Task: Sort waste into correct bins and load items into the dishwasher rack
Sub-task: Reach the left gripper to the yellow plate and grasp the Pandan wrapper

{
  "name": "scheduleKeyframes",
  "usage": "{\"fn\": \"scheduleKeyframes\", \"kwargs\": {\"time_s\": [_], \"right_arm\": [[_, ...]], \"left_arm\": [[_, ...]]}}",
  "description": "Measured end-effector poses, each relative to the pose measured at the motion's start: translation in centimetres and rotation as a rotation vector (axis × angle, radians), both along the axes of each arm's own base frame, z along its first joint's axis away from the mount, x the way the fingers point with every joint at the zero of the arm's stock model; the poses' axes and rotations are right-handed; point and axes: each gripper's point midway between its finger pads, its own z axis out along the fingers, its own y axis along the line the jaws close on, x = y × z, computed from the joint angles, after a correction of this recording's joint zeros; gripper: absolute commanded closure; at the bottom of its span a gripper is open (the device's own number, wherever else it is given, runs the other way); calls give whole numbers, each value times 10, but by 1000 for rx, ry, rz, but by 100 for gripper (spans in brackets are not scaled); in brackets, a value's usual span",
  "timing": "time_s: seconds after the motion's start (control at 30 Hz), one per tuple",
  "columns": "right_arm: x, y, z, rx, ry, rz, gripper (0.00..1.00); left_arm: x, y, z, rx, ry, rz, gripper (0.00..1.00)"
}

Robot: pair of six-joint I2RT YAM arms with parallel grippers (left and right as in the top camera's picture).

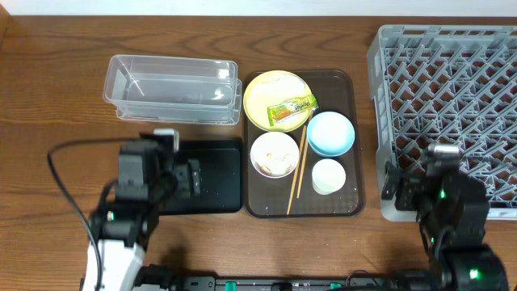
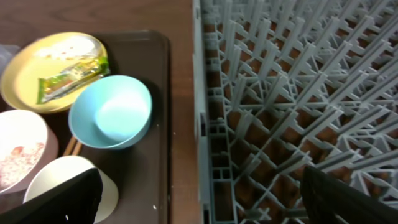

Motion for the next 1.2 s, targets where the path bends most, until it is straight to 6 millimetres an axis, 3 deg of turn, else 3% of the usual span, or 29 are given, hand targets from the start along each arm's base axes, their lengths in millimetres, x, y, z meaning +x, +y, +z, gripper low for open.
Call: {"fn": "scheduleKeyframes", "kwargs": {"time_s": [0.2, 0.43, 0.8, 1.0, 1.2], "right_arm": [[16, 0, -6, -11, 95, -4, 1], [17, 1, -12, -9, 120, 1, 1], [17, 2, -11, -7, 119, 3, 1], [17, 2, -11, -6, 117, 4, 1], [17, 2, -11, -6, 117, 4, 1]], "left_arm": [[22, -7, 12, -18, 67, -16, 16], [21, -7, 9, -19, 88, -18, 17], [65, -25, 44, -61, -87, -82, 16], [108, -53, 65, 13, -138, -223, 17], [161, -106, 70, 66, -243, -385, 16]]}}
